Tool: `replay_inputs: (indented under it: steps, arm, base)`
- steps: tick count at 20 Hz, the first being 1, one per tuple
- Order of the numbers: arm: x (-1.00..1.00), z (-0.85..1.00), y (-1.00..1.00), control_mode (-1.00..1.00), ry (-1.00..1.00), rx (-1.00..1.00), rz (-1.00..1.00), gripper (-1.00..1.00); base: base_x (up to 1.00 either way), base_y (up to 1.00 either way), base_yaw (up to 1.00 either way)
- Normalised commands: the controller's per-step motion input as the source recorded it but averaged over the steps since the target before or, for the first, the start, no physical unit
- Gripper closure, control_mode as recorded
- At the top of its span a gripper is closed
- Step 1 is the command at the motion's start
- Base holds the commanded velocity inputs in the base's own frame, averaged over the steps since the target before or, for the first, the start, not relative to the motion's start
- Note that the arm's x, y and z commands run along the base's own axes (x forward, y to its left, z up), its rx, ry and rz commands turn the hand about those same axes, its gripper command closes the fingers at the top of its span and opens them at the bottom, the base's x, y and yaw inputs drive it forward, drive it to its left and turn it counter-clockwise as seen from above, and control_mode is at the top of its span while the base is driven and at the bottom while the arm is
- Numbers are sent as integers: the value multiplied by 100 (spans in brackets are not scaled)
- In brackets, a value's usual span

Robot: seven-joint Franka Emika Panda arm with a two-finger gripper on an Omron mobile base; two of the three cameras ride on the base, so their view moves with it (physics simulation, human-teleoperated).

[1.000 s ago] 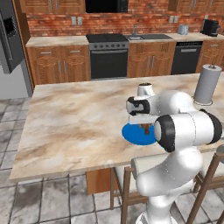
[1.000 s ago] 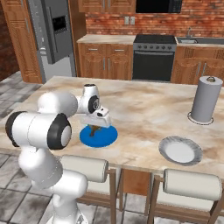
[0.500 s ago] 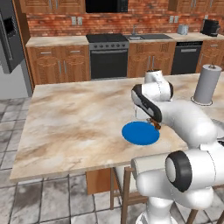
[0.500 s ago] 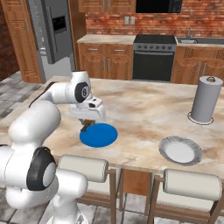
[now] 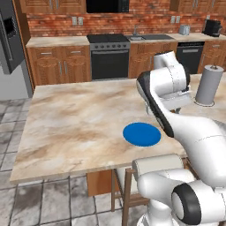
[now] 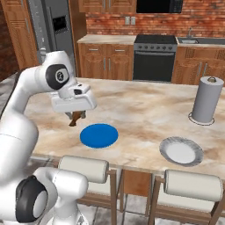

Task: Transport the chicken drumstick and lemon to the fridge. Place the chicken drumstick on the rack containing meat and place the lemon on the rack containing the vegetable, ensuring meats and vegetables are on different racks.

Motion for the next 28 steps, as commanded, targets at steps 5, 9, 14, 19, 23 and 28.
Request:
replay_inputs:
  steps: [5,9,14,19,23,28]
  arm:
    - [-72,92,0,-100,0,-1,8,100]
    - [-68,75,0,-100,-2,0,6,100]
    - [-53,36,3,-100,-24,0,2,100]
    - [-19,1,3,-100,-21,5,0,100]
    - [-37,3,3,-100,-19,9,0,100]
    - [-14,25,5,-100,-11,5,0,100]
  base:
    - [0,0,0]
    - [0,0,0]
    - [0,0,0]
    - [0,0,0]
    - [0,0,0]
    - [0,0,0]
